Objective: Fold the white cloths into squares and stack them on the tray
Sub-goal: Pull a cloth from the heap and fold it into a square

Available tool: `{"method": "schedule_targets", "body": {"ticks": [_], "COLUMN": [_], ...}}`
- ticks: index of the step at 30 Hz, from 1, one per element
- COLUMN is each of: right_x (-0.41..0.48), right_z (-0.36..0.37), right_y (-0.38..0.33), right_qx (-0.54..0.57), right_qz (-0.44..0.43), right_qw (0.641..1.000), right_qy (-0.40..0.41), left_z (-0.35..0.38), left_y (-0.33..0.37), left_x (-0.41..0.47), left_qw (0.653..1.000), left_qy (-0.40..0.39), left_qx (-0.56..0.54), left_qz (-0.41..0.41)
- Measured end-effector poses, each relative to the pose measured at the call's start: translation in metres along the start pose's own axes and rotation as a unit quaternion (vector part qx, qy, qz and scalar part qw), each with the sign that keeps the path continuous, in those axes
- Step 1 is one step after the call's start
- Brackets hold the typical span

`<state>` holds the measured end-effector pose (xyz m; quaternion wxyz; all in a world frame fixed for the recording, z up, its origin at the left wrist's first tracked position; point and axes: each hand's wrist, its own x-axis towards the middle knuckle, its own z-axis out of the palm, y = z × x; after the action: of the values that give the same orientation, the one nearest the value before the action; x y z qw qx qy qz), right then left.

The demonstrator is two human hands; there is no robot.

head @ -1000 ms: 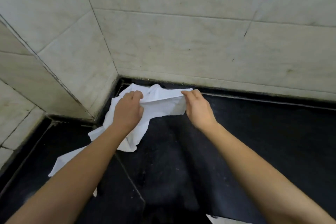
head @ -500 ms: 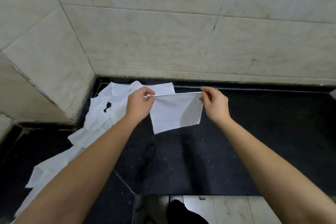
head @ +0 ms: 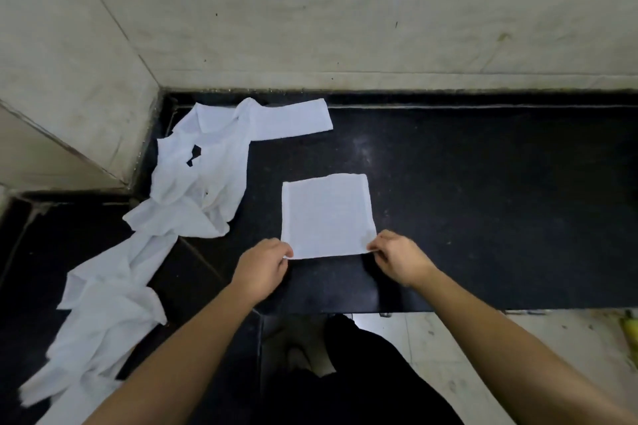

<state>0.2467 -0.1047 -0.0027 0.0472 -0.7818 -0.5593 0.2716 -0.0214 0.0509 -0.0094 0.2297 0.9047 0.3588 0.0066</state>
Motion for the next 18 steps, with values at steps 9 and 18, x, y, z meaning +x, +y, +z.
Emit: {"method": "schedule_targets", "body": {"ticks": [9, 18], "right_x": [-0.023, 0.008], "right_z": [0.029, 0.016], "right_y": [-0.002, 0.013], "right_qx": [-0.051, 0.133], "right_qz": [0.006, 0.072], "right_qw": [0.993, 0.987], "right_qy": [-0.103, -0.048], "left_z": [0.023, 0.006], "left_y": [-0.005, -0.016], "left_x": [-0.038, -0.003], "left_qw": [0.987, 0.94], "left_qy": [-0.156, -0.082], "left_qx": [0.014, -0.251], "left_qz": [-0.03, -0.217]}}
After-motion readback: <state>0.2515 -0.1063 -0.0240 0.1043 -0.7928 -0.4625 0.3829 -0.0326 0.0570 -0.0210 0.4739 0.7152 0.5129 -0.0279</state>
